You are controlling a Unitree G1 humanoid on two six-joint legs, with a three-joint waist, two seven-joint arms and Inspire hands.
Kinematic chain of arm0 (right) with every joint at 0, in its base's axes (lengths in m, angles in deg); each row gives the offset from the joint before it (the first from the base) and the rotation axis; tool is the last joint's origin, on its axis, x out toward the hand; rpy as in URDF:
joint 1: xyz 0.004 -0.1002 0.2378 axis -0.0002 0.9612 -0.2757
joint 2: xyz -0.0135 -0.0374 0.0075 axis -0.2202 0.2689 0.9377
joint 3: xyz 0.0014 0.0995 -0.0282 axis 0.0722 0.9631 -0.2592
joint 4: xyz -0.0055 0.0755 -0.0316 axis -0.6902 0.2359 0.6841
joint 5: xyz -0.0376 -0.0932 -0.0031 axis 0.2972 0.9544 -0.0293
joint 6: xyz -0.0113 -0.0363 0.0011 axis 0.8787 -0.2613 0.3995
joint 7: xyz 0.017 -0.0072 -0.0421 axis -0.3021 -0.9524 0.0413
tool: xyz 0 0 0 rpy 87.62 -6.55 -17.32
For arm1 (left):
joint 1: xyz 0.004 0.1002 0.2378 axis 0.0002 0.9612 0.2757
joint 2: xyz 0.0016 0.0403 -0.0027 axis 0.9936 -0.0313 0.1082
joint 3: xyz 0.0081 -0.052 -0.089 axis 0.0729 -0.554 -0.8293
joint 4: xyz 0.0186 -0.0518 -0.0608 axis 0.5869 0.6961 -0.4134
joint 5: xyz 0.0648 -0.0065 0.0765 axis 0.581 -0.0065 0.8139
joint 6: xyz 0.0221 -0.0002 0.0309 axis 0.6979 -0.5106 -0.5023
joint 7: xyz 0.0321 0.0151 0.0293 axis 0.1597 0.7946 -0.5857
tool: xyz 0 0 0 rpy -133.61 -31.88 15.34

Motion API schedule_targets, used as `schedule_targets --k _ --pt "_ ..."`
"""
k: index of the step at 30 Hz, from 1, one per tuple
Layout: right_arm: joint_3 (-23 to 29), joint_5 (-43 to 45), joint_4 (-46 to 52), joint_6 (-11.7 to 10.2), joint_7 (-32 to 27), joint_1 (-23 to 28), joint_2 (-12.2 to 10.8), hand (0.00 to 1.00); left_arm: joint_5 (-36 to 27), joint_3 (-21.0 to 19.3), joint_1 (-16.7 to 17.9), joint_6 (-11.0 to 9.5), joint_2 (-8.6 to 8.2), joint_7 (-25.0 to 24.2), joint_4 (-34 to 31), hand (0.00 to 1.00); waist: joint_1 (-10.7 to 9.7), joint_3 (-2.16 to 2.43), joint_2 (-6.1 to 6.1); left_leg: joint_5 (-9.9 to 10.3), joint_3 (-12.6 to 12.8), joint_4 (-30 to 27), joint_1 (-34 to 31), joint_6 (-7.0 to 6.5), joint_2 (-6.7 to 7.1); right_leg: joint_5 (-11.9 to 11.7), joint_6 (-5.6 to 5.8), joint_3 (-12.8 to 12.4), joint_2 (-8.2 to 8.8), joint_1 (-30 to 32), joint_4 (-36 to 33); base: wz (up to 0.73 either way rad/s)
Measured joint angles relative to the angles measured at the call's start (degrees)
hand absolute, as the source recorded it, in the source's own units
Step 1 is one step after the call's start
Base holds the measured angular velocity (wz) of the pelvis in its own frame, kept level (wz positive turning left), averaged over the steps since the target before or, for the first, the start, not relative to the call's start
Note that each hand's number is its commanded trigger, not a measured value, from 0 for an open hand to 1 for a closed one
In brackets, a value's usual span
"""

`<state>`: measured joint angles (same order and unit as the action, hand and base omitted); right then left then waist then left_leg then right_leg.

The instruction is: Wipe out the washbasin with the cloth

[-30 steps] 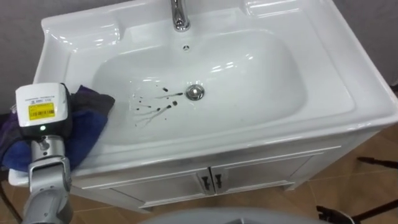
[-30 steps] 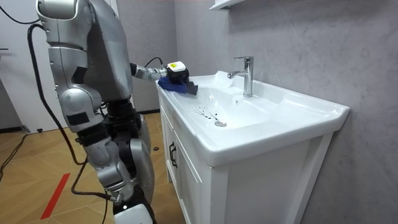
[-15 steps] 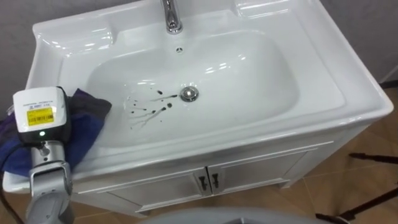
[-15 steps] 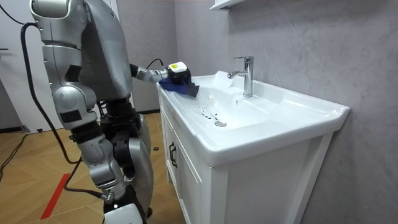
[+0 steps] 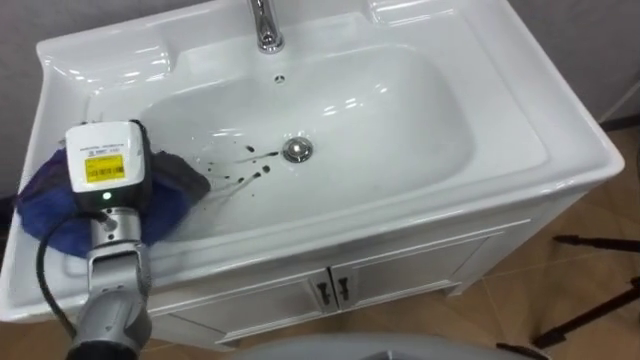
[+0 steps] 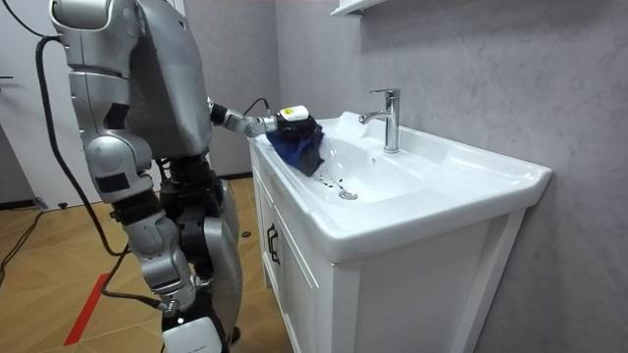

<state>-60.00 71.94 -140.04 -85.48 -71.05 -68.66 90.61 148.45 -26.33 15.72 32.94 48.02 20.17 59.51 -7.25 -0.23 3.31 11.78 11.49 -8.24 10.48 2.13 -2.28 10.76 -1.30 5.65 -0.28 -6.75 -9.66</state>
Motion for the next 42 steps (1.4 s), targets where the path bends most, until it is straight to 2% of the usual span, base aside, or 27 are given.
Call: schedule_targets --k 4,9,11,16,19,23,28,29,32,38,42 --pt "0.0 0.4 0.0 0.0 -0.1 -0.2 -0.4 0.00 -0.9 0.8 -0.4 -1.9 -0.58 -0.7 0.1 1.00 -0.7 0.30 0.27 0.0 0.6 0.0 -0.3 0.00 -0.04 -0.1 -0.11 -0.9 -0.13 0.8 -0.1 -0.17" --pt "0.1 1.7 -0.1 -0.1 -0.5 -0.7 -1.3 0.00 -0.9 0.9 -5.1 -3.5 -0.54 -0.8 -0.4 1.00 -0.7 0.08 -0.49 0.0 0.6 0.1 -0.9 0.00 -0.06 -0.3 -0.19 -1.4 -0.18 1.3 -0.2 -0.08" --pt "0.0 1.9 -0.3 -0.1 -0.5 -0.7 -1.4 0.00 -0.9 0.9 -6.0 -4.2 -0.54 -0.8 -0.4 1.00 -0.6 0.13 -0.53 0.0 0.8 0.1 -0.8 0.00 -0.05 -0.4 -0.16 -1.9 -0.23 1.5 -0.2 -0.12" --pt "0.1 1.9 -0.4 -0.2 -0.5 -0.6 -1.4 0.00 -0.3 0.9 -6.8 -5.5 -0.54 -0.7 -0.4 1.00 -0.9 0.14 -0.51 0.0 0.7 0.1 -0.8 0.00 -0.05 -0.4 -0.18 -2.8 -0.35 1.7 -0.2 -0.10" --pt "0.2 2.1 -0.4 -0.4 -0.4 -0.7 -1.4 0.00 -0.3 1.0 -6.7 -5.6 -0.55 -0.8 0.4 1.00 -0.9 -0.04 -0.29 0.0 0.8 0.6 -0.1 0.00 -0.11 -0.4 -0.20 -3.4 -0.58 1.6 -0.2 -0.11" --pt "0.7 2.7 -0.2 -0.6 0.1 -0.6 -1.4 0.00 -0.1 1.6 -6.7 -5.3 -0.54 -1.2 5.0 1.00 -1.9 -0.35 -0.05 0.0 0.9 0.9 0.2 0.00 -0.18 -0.5 -0.24 -3.7 -0.75 1.5 -0.1 -0.03" --pt "1.2 4.0 -0.1 -0.5 0.1 -0.8 -1.4 0.00 1.1 4.4 -6.7 -4.6 -0.52 -3.5 10.0 1.00 -2.1 -0.34 -0.01 0.0 1.2 0.9 0.1 0.00 -0.27 -0.5 -0.28 -3.8 -0.83 1.7 -0.4 0.00" --pt "1.2 4.3 -0.2 -0.5 0.2 -0.8 -1.4 0.00 1.2 4.9 -6.8 -4.3 -0.51 -5.2 10.6 1.00 -2.1 -0.33 0.02 0.0 1.6 0.9 0.1 0.00 -0.29 -0.5 -0.28 -3.8 -0.84 1.8 -0.5 -0.04" --pt "1.2 5.4 -0.2 0.0 0.7 -1.1 -1.3 0.00 1.2 5.8 -6.8 -2.7 -0.41 -7.3 11.1 1.00 -2.4 -0.31 0.04 0.0 2.6 0.9 0.1 0.00 -0.30 -0.5 -0.27 -4.1 -0.82 2.0 -0.7 -0.05" --pt "1.0 6.2 -0.3 1.3 0.8 -1.4 -1.3 0.00 1.3 8.4 -6.7 0.0 -0.24 -10.3 11.1 1.00 -3.5 -0.19 0.16 0.0 2.8 0.9 0.2 0.00 -0.29 -0.5 -0.26 -4.1 -0.84 2.1 -0.9 -0.02" --pt "1.0 6.2 -0.4 2.2 0.7 -1.1 -1.4 0.00 1.2 9.0 -6.7 0.9 -0.24 -10.6 11.2 1.00 -3.9 -0.14 0.17 0.0 3.3 0.8 0.2 0.00 -0.30 -0.5 -0.25 -4.1 -0.83 2.1 -1.0 0.00"
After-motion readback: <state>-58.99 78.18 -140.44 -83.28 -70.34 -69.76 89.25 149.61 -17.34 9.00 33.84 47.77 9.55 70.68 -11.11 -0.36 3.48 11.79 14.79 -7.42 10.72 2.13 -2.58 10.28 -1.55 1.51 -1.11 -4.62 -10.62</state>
